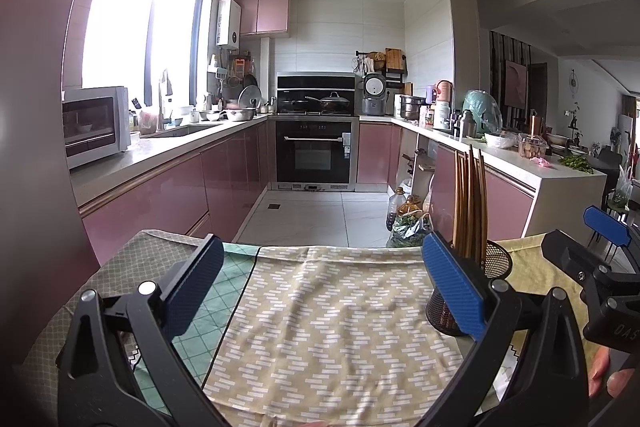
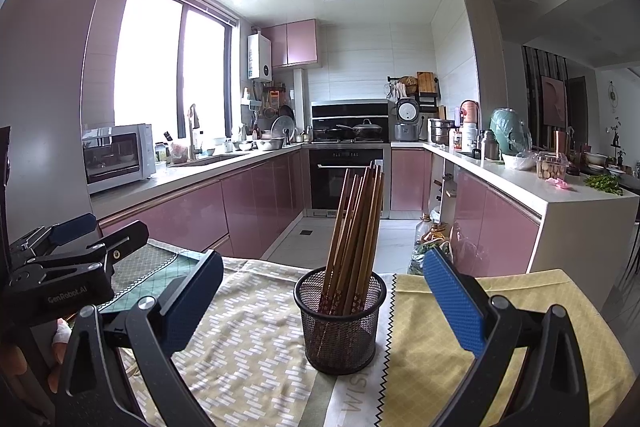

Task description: Organize utensils

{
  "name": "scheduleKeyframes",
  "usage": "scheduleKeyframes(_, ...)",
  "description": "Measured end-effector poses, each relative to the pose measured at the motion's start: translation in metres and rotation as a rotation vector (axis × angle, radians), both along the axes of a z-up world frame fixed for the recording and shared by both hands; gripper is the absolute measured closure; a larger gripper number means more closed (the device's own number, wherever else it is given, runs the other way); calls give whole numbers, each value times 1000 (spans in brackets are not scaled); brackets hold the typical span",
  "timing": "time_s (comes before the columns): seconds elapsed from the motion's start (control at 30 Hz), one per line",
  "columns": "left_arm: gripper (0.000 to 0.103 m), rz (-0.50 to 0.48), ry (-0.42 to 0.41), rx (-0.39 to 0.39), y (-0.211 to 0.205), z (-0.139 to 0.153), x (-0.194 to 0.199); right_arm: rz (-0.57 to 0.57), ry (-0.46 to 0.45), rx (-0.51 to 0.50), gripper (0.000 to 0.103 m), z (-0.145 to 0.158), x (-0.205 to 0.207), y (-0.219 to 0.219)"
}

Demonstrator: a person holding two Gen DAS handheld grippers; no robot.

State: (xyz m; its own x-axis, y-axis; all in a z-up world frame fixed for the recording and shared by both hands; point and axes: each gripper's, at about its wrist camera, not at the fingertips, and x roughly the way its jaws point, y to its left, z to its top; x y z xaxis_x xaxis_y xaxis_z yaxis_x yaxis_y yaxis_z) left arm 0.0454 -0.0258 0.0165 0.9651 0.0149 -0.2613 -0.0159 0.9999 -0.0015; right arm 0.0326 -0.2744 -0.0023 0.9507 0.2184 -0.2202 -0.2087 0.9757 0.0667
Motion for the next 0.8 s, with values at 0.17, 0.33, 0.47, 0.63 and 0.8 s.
scheduleKeyframes(0.17, 5, 6, -1, 4, 0, 0, 1, 0, 0, 0, 6, 0, 1, 0)
scheduleKeyframes(0.33, 5, 9, 2, 4, 0, 0, -1, 0, 1, 1, 6, 0, 1, 0)
scheduleKeyframes(0.47, 5, 8, 4, 2, 0, 0, -1, 0, 2, 0, 6, 0, 2, 0)
scheduleKeyframes(0.63, 5, 11, 5, 11, -1, 0, -1, 1, 5, 1, 6, 0, 2, 0)
scheduleKeyframes(0.8, 5, 18, 8, 11, -1, 0, -3, 2, 6, 0, 6, 0, 2, 0)
